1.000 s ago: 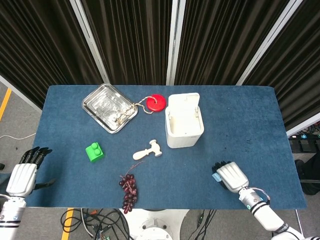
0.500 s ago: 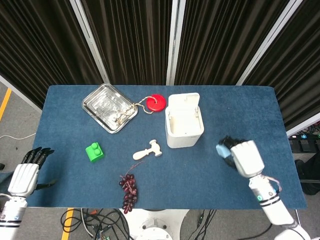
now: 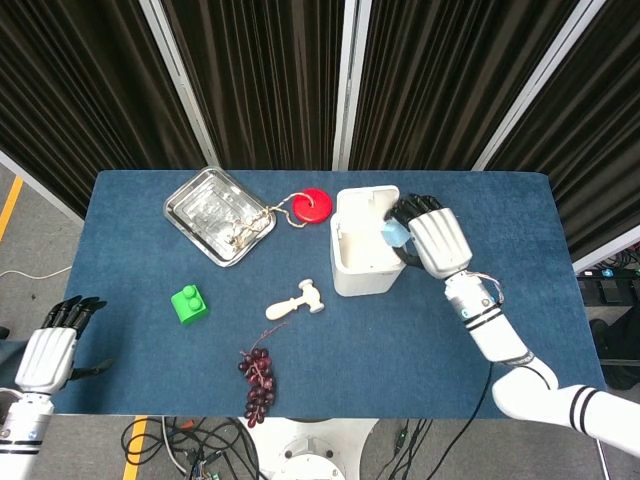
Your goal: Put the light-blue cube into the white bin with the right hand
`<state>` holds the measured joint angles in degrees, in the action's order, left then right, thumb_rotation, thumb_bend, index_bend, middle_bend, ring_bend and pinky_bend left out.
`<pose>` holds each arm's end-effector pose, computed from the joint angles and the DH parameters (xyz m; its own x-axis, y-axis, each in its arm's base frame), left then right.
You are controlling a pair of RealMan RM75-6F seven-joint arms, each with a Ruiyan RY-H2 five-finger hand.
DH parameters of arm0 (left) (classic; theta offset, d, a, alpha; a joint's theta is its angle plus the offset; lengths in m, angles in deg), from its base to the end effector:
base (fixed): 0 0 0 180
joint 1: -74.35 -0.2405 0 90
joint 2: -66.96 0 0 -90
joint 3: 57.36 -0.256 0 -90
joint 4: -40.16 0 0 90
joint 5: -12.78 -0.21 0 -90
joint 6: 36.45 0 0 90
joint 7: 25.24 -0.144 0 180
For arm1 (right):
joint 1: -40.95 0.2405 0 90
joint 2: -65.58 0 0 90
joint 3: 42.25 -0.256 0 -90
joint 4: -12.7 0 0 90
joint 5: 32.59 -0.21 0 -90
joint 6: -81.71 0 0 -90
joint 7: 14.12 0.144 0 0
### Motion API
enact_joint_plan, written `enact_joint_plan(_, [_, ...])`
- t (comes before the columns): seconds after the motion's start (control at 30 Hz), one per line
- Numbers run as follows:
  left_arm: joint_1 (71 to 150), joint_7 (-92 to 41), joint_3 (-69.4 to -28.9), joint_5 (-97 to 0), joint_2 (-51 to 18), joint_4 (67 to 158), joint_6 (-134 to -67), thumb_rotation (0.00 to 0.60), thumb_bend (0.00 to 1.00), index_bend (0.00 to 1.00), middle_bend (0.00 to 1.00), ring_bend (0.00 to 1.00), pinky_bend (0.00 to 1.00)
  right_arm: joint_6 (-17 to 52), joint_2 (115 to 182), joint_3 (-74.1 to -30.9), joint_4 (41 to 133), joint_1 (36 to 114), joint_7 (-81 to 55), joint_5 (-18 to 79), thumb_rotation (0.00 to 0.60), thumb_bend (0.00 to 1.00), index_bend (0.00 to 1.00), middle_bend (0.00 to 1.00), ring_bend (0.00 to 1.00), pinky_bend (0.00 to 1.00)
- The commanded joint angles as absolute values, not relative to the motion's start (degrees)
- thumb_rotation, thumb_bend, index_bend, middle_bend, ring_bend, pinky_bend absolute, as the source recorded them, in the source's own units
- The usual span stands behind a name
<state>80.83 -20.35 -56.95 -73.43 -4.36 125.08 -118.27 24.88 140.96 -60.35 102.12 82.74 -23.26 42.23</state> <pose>-0.3252 0.1817 0.1163 0.3238 0.0928 0.9416 0.9461 -0.0290 -0.3225 -0.1210 -0.3766 0.0835 0.3808 -0.0330 0.9241 -0.8277 -0.4576 0.3248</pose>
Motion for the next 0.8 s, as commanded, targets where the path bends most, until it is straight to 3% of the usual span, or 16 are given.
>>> enact_joint_plan(0.03, [80.7,-19.7,-57.0,-73.7,-4.3,124.9,-118.6,0.600,0.05,0.17,0.13,0.07,0.12,18.2,143.3,-61.2,102.5,82.5,-20.4,46.1,0.600,0.00,0.00,0.00,0.00,0.00])
enact_joint_plan(0.27, [80.6,-19.6,-57.1,-74.5,-4.3,125.0,-119.3,0.600,0.05,0.17,0.13,0.07,0.12,8.7,135.5,-58.9,110.0,75.3,-18.6,51.0,0.600,0.00,0.00,0.00,0.00,0.00])
enact_joint_plan(0.5, [80.6,-19.8,-57.0,-75.0,-4.2,125.4,-119.9,0.600,0.05,0.17,0.13,0.07,0.12,-3.7,130.2,-46.4,108.8,58.5,-22.5,54.2,0.600,0.00,0.00,0.00,0.00,0.00])
enact_joint_plan(0.67, [80.8,-21.0,-56.5,-74.3,-3.9,126.2,-119.5,0.600,0.05,0.17,0.14,0.07,0.12,-3.8,131.1,-40.5,103.2,50.9,-20.0,50.2,0.600,0.01,0.00,0.00,0.00,0.00])
enact_joint_plan(0.8, [81.0,-21.7,-56.3,-74.9,-4.0,126.5,-120.0,0.600,0.05,0.17,0.14,0.07,0.12,-3.1,131.7,-38.8,100.3,48.6,-23.5,49.0,0.600,0.02,0.00,0.00,0.00,0.00])
